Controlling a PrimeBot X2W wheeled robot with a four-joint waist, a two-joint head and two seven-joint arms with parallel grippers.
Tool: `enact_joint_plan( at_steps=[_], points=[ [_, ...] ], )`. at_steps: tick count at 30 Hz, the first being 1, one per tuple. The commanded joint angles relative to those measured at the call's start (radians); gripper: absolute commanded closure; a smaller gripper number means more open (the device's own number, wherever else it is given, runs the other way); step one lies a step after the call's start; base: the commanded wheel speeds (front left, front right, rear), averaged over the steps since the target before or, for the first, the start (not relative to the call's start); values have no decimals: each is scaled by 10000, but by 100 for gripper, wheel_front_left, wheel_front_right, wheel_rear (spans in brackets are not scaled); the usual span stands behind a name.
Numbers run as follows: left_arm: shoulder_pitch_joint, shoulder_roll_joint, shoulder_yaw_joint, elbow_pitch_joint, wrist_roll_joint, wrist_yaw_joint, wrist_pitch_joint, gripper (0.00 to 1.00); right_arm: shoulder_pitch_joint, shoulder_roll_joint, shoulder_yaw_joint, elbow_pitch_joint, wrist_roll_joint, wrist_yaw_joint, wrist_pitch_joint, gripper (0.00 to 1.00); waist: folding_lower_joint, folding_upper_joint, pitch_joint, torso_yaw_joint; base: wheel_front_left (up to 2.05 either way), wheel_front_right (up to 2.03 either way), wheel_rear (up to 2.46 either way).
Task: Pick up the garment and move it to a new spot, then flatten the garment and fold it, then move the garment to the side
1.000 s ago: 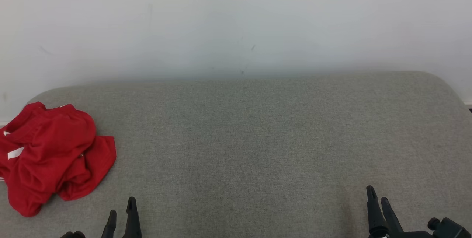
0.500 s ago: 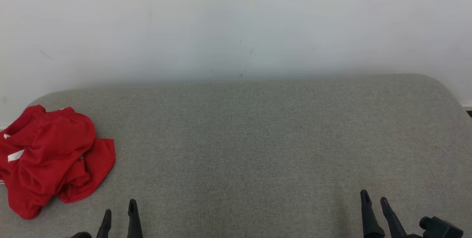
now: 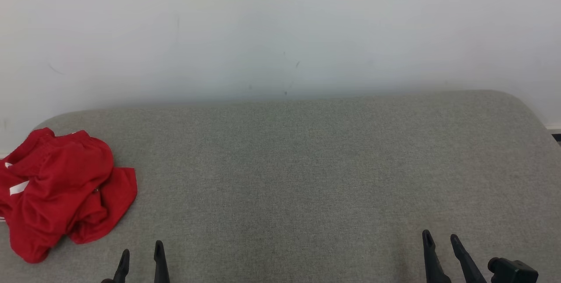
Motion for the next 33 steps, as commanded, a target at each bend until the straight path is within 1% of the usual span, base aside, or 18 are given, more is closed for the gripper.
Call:
enact_joint_plan(
  at_steps=[1, 11, 23, 33],
  points=[
    [59, 56, 1, -107, 211, 44, -93, 0, 45, -2, -16, -92, -258, 37, -33, 0, 0, 0, -7, 1, 0, 0, 0],
    [37, 65, 84, 187, 973, 1, -313, 0, 124, 82, -19, -18, -1272, 37, -84, 0, 0, 0, -64, -16, 0, 0, 0],
    [70, -28, 247, 460, 1623, -198, -554, 0, 173, 128, 115, 43, -2330, 39, -256, 0, 0, 0, -174, -67, 0, 0, 0],
    [208, -84, 329, 589, 2198, -174, -745, 0, 296, 174, 111, 95, -3052, 41, -457, 0, 0, 0, -314, -85, 0, 0, 0]
  ],
)
